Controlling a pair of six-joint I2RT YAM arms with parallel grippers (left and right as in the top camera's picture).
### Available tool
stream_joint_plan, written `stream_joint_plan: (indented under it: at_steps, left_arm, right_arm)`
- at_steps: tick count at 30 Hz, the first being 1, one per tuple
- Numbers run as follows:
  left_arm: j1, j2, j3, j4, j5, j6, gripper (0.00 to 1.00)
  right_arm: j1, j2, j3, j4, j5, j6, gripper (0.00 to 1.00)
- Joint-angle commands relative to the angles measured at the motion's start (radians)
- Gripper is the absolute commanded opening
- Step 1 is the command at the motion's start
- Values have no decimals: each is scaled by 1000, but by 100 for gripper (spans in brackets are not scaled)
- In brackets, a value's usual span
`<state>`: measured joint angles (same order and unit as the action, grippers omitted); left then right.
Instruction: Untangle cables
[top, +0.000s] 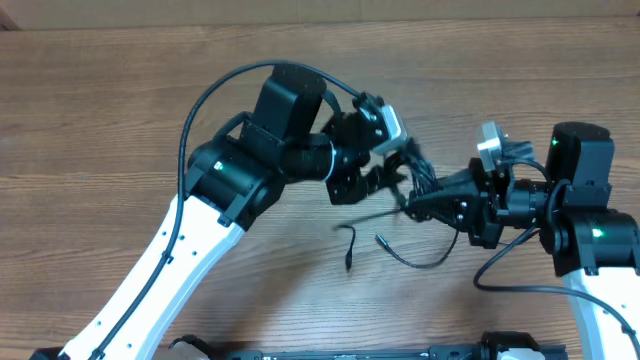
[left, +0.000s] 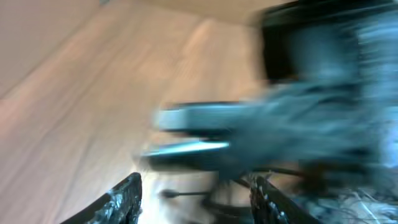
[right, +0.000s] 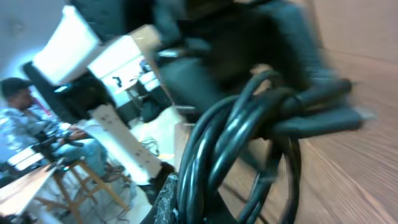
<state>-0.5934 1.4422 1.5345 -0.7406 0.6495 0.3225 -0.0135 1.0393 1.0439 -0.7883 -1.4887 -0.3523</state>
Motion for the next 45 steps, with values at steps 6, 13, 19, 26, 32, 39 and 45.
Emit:
stream_joint_plan:
  at_steps: [6,13,19,26,32,39,45]
  left_arm:
    - [10,22,11,43,-126,-69,68]
    - [10,40,11,134,86,-68,61]
    - [10,57,11,146,253,-5,39]
    - [11,63,11,139,312,37,4]
    - [16,63,11,130,183,-10,4]
    - [30,63,11,32,-192,-214,4]
    - [30,63,11,-24,-243,-234,4]
  right_arm:
    - [14,-30,5,15,-81,-11,4]
    - [14,-29,5,25,-81,-12,4]
    - [14,-29,5,32,-81,-11,4]
    - [12,-29,5,35,-72,13,12]
    - [11,-29,5,32,278,261,57]
    - [11,-29,5,23,570,415,78]
    - [12,-29,5,20,658,417,83]
